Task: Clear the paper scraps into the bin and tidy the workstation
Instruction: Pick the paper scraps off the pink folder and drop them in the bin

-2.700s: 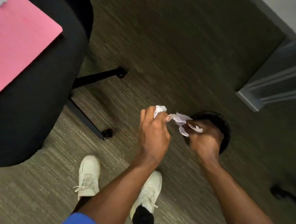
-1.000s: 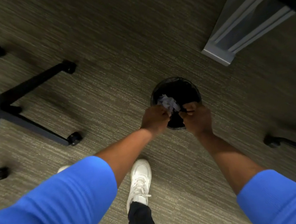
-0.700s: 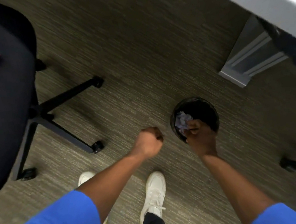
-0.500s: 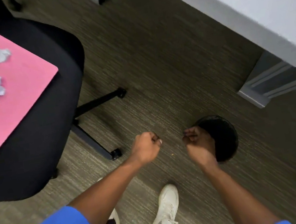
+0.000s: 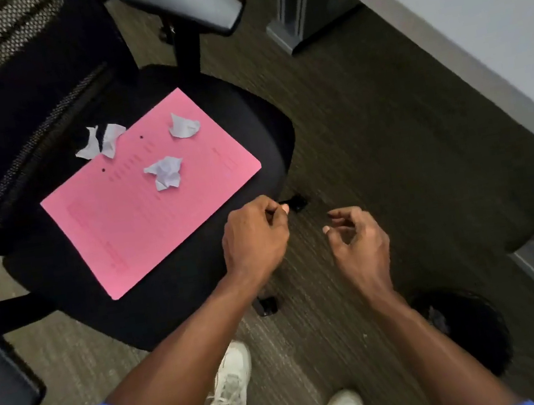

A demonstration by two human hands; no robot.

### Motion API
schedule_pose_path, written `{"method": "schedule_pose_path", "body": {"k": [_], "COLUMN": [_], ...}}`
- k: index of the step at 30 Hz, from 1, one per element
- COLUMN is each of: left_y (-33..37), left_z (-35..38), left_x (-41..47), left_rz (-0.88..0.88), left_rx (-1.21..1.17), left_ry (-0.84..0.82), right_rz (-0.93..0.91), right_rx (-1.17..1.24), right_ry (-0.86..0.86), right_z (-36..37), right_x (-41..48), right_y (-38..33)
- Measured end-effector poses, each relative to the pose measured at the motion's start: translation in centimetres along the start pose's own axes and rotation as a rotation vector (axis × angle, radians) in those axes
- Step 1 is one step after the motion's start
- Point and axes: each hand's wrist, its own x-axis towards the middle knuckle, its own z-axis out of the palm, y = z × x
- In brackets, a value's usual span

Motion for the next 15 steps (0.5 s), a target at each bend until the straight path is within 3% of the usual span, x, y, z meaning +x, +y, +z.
{"method": "schedule_pose_path", "body": {"k": [3,9,15], "left_y": [-1.0,-7.0,-12.4], "left_z": [-5.8,-13.9,-18.7], "left_x": [3.2,10.0,15.9], "left_rz": [-0.018,-0.082,-0.23], "left_rx": [0.022,0.049,0.272], "left_ry": [0.234,0.517,0.422], "right_rz": [-0.139,-0.331,-0.4], "right_rx": [-0.031,-0.08,-0.205], "right_ry": [-0.017,-0.202,-0.293], "right_z": [1.9,6.8,12.1], "right_x": [2.0,5.6,8.2], "right_y": [-4.6,-13.5,-19.6]}}
